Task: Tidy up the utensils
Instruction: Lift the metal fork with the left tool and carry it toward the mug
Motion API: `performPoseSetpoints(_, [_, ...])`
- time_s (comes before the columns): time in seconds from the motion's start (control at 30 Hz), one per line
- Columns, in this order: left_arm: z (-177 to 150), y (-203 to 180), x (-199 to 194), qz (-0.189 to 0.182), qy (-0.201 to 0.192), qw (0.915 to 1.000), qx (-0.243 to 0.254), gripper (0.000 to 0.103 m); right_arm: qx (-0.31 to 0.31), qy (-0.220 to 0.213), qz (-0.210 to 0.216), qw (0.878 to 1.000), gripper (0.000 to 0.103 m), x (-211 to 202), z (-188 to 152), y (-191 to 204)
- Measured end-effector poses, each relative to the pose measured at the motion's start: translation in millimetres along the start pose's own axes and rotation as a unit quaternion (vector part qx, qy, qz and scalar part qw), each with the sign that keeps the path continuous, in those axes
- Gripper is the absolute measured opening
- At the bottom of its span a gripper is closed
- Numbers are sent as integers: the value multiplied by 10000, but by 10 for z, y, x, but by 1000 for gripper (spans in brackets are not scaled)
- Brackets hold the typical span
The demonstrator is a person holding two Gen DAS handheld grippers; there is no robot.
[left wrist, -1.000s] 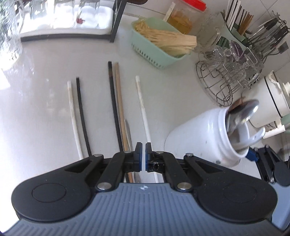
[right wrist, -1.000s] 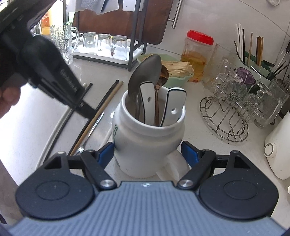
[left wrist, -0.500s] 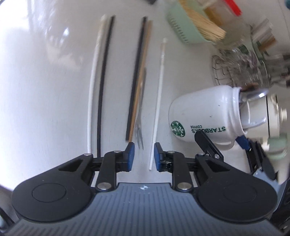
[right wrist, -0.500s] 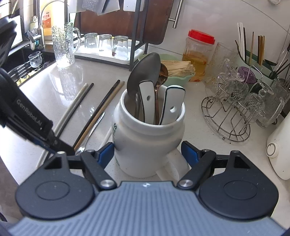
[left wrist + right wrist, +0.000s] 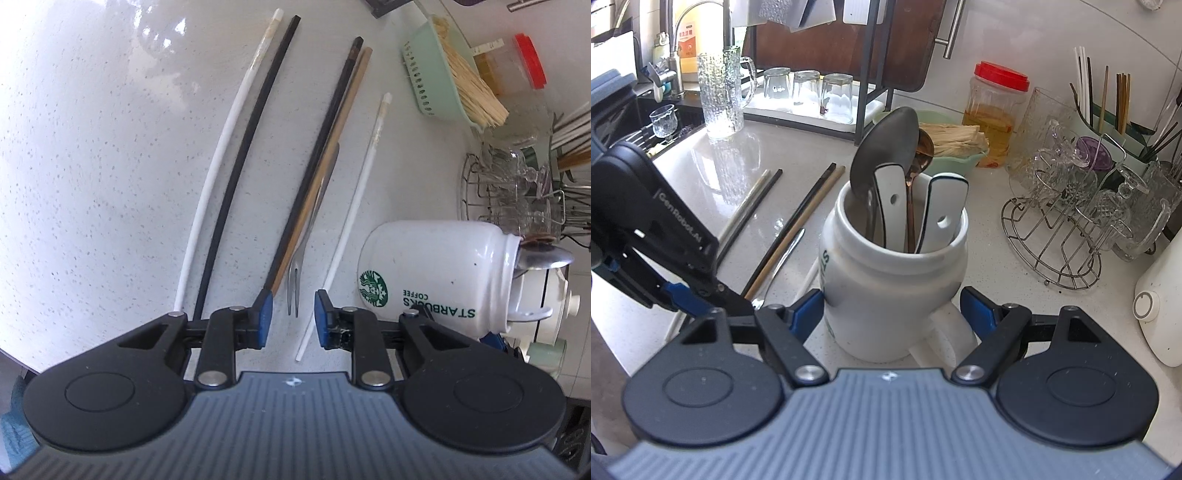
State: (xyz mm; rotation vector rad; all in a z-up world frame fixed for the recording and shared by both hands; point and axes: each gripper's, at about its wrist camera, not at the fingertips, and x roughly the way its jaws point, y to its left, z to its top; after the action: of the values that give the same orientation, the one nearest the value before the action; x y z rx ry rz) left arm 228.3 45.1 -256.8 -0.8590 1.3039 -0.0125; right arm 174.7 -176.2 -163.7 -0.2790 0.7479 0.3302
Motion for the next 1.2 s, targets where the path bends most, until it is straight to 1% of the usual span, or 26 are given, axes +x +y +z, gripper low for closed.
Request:
performPoseSetpoints(0.2, [-21,-17,32,-23,-69,9998,-170,26,0,-11,-2,10000,83,-3,-5,-2])
performPoseSetpoints(0.3, [-36,-2,26,2,-82,9989,-453,26,-2,-14,-2,10000,83,-3,-7,-3])
performPoseSetpoints(0.4, [-55,62,23,-56,11,9966,-827,26,1,-17,2,10000,83,-3,-6,-6])
performPoseSetpoints(0.57, [-74,123,18,-162,-69,9929,-1178,25,-1,-21,1,10000,83,-4,-9,-3])
performPoseSetpoints(0.6, [-82,133,21,-192,-82,9921,-1238,25,-5,-21,0,10000,83,-4,-9,-3])
performPoseSetpoints(0.63, [-83,141,25,-203,-88,9916,-1277,21,-5,-22,3,10000,83,-3,-7,-5])
performPoseSetpoints(0.67, [-86,137,33,-182,-72,9915,-1283,19,-3,-23,6,10000,83,-4,-6,-7])
performPoseSetpoints(0.73, [-92,129,64,-163,-8,9914,-1297,10,0,-23,8,10000,83,-4,-7,-6])
performPoseSetpoints(0.83, [-118,127,88,-126,-16,9915,-1293,3,7,-30,9,10000,83,-3,-7,-4])
performPoseSetpoints(1.0, [-146,115,22,-67,-90,9932,-1156,1,19,-31,20,10000,84,2,-10,-9])
performPoseSetpoints(1.03, [-135,98,-8,-36,-167,9946,-1023,1,22,-33,24,10000,84,1,-11,-9])
performPoseSetpoints(1.2, [-111,-12,-217,143,-181,9980,-592,1,-6,-73,15,10000,83,-2,-24,-3])
